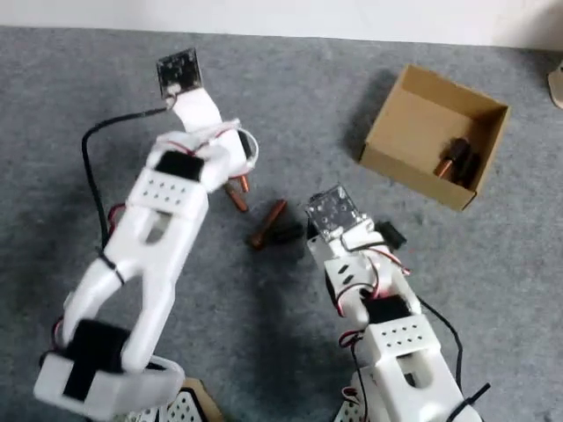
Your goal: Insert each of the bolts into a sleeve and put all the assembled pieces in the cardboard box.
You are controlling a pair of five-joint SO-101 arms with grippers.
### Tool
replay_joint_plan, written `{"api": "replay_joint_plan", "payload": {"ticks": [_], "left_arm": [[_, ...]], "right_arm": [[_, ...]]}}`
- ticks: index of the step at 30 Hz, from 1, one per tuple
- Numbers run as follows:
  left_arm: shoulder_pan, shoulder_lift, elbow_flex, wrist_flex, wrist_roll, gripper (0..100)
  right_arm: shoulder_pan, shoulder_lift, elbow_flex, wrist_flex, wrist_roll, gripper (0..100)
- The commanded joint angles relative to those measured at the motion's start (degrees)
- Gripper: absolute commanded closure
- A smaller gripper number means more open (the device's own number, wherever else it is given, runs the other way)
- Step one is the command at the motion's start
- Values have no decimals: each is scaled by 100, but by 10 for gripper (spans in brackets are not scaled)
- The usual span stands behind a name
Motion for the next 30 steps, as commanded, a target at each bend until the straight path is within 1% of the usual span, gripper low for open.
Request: {"api": "replay_joint_plan", "payload": {"ticks": [1, 3, 8, 14, 17, 23, 27, 30], "left_arm": [[224, -919, 505, -510, 9, 995], [277, -1297, 910, -747, 9, 995], [365, -2132, 1613, -1240, 9, 995], [400, -2703, 2158, -1741, 62, 995], [435, -2853, 2343, -1758, 721, 995], [760, -3037, 2466, -1758, 862, 995], [804, -3187, 2527, -1758, 1433, 995], [813, -3196, 2545, -1758, 1538, 995]], "right_arm": [[-57, -163, 277, -1156, 53, 994], [-57, -163, 435, -1516, 62, 994], [-75, -163, 523, -1560, 62, 994], [-558, -154, 567, -1481, 62, 994], [-655, -163, 558, -1218, 62, 994], [-637, -189, 558, -1218, 62, 994], [-646, -189, 558, -1200, 62, 994], [-637, -198, 558, -1200, 53, 994]]}}
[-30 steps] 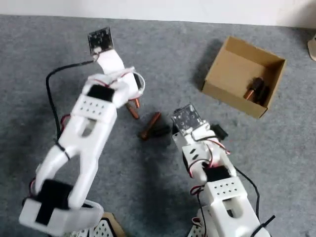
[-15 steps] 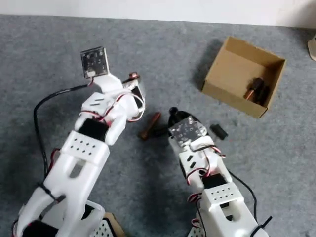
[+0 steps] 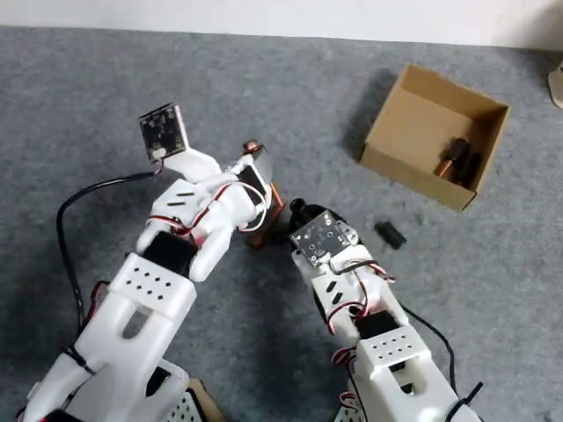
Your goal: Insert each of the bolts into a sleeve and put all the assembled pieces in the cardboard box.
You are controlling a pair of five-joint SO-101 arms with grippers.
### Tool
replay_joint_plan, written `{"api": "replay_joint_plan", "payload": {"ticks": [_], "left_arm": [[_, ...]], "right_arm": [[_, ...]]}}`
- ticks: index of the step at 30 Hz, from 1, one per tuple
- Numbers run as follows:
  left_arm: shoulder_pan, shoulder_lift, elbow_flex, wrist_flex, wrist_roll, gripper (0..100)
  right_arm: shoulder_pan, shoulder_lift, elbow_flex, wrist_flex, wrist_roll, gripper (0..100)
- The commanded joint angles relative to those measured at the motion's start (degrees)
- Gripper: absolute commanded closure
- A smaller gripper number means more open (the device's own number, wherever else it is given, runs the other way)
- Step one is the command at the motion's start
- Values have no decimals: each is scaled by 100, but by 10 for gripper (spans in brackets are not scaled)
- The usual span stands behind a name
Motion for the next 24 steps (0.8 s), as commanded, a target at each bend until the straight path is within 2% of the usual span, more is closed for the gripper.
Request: {"api": "replay_joint_plan", "payload": {"ticks": [1, 9, 12, 17, 24], "left_arm": [[92, -251, -31, -149, 141, 995], [251, -242, 110, -193, 229, 995], [224, -242, 295, -633, 53, 995], [338, -251, 998, -2004, -563, 995], [400, -286, 989, -2057, -580, 995]], "right_arm": [[-66, -189, -57, 13, 53, 994], [-84, -189, -57, 22, 53, 994], [-84, -189, -57, 22, 53, 994], [-84, -189, -57, 22, 53, 994], [-84, -189, -57, 22, 53, 994]]}}
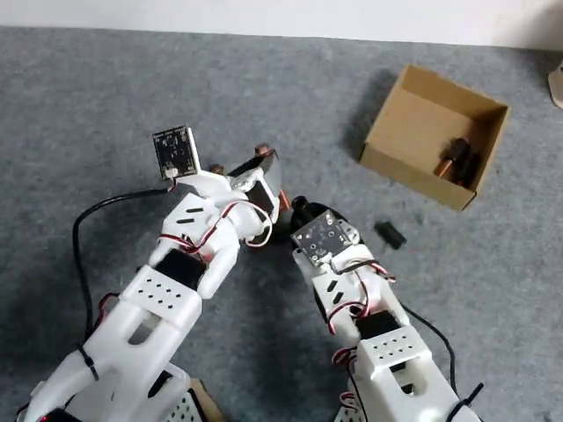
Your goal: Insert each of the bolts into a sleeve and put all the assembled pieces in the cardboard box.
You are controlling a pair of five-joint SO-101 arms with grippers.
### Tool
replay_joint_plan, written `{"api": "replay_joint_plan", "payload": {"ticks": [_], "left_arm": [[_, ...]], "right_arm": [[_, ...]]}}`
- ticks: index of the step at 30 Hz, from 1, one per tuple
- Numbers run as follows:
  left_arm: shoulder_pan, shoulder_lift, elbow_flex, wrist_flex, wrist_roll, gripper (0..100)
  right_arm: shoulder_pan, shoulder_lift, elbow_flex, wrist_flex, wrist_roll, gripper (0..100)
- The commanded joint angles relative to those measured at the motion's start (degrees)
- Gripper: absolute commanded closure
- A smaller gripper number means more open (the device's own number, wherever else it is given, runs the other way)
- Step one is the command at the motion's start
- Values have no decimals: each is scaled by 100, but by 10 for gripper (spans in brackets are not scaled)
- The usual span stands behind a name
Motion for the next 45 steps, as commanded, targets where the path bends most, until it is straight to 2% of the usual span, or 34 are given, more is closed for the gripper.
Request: {"api": "replay_joint_plan", "payload": {"ticks": [1, 30, 37, 45], "left_arm": [[119, -295, -110, -211, -53, 995], [136, -233, -171, -229, -35, 995], [136, 629, -189, -941, -18, 995], [251, 875, -154, -923, -44, 995]], "right_arm": [[-57, -154, -57, 22, 53, 994], [-66, -154, -57, 22, 26, 994], [-40, -154, -57, 22, 26, 994], [-31, -154, -57, 22, 18, 994]]}}
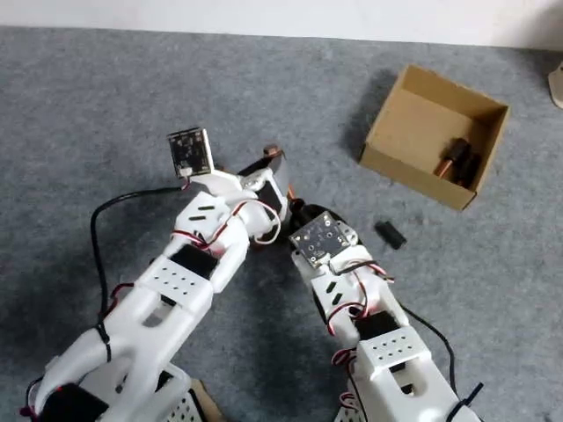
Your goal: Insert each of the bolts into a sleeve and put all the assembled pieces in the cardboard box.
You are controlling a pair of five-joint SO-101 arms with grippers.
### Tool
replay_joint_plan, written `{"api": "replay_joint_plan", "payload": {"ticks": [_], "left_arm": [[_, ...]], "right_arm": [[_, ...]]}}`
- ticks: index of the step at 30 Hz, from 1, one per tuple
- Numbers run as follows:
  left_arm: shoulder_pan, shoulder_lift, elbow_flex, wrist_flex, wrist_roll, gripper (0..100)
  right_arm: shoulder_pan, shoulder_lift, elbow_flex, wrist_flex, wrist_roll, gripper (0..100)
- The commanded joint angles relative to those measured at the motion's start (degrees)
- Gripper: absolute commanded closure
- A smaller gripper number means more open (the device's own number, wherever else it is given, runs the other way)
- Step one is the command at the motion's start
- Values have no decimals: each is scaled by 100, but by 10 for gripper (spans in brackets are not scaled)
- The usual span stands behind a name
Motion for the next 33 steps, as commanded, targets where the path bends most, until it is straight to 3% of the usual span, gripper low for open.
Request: {"api": "replay_joint_plan", "payload": {"ticks": [1, 10, 15, 33], "left_arm": [[180, -40, -180, -18, 0, 995], [180, -655, -321, 105, 0, 995], [277, -1200, -321, 835, 18, 995], [207, -1297, -198, 844, 26, 995]], "right_arm": [[-31, -145, -57, 13, 0, 994], [-48, -154, -57, 13, 18, 994], [-31, -154, -57, 13, 18, 994], [-22, -145, -57, 13, 26, 994]]}}
